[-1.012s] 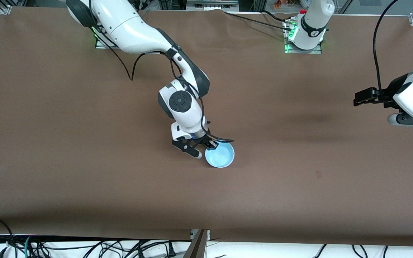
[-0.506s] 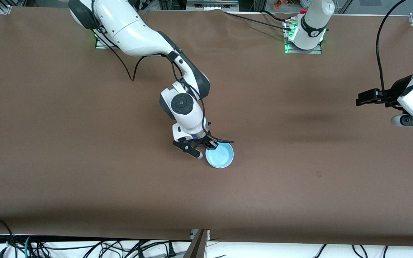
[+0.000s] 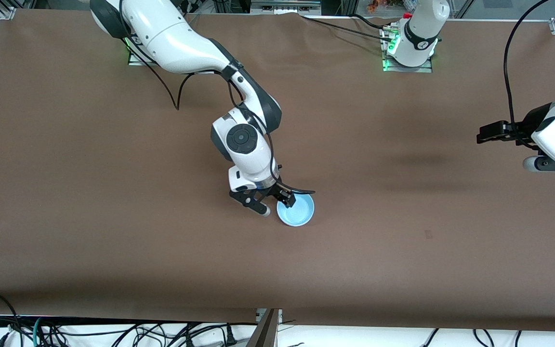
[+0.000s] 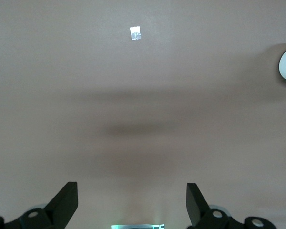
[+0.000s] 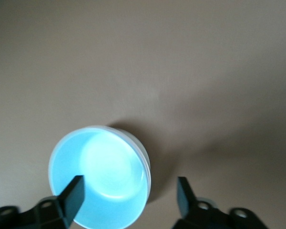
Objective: Stack pink and blue bowls on white bowl
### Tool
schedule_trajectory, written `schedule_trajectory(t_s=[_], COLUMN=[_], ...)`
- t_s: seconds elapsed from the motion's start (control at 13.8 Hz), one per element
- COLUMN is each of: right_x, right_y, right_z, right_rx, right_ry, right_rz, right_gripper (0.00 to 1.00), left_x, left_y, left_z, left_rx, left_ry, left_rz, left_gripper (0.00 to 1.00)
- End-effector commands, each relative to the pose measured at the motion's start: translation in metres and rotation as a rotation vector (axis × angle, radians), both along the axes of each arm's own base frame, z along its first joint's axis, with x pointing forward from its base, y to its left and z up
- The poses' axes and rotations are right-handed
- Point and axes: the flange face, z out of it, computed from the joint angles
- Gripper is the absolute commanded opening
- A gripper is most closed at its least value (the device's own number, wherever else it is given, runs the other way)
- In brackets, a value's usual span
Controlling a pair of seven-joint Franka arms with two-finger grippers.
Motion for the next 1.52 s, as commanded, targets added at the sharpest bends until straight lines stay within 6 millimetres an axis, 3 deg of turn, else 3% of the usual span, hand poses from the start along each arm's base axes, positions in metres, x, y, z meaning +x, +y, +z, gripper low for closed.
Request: schedule_trajectory(t_s=[0.0, 0.14, 0.43, 0.58, 0.65, 0.72, 0.8, 1.16, 1.45], right_x=[0.029, 0.034, 0.022, -0.005, -0.025, -0.045, -0.060, -0.055, -0.052], right_y=[-0.064, -0.112, -0.269, -0.336, -0.366, -0.384, -0.390, -0.407, -0.387], right_z=[0.077, 0.134, 0.216, 0.244, 0.248, 0.255, 0.265, 0.283, 0.294], right_rx=[-0.054, -0.102, -0.178, -0.195, -0.199, -0.205, -0.214, -0.297, -0.313], right_ry=[0.011, 0.034, 0.129, 0.133, 0.138, 0.115, 0.111, 0.122, 0.100], right_rz=[0.081, 0.222, 0.507, 0.610, 0.617, 0.625, 0.640, 0.677, 0.698], right_gripper=[1.00, 1.00, 1.00, 1.00, 1.00, 1.00, 1.00, 1.00, 1.00], left_x=[0.003, 0.003, 0.005, 0.005, 0.006, 0.007, 0.007, 0.008, 0.008], left_y=[0.001, 0.000, -0.004, -0.006, -0.007, -0.007, -0.007, -0.004, -0.006], left_z=[0.002, 0.002, 0.005, 0.005, 0.006, 0.006, 0.007, 0.006, 0.006], left_rx=[0.012, 0.005, 0.008, 0.009, 0.007, 0.007, 0.008, 0.004, 0.005], left_ry=[-0.008, -0.009, -0.017, -0.017, -0.021, -0.022, -0.024, -0.022, -0.022], left_rz=[-0.017, -0.018, -0.019, -0.022, -0.023, -0.023, -0.022, -0.018, -0.020], left_gripper=[1.00, 1.00, 1.00, 1.00, 1.00, 1.00, 1.00, 1.00, 1.00])
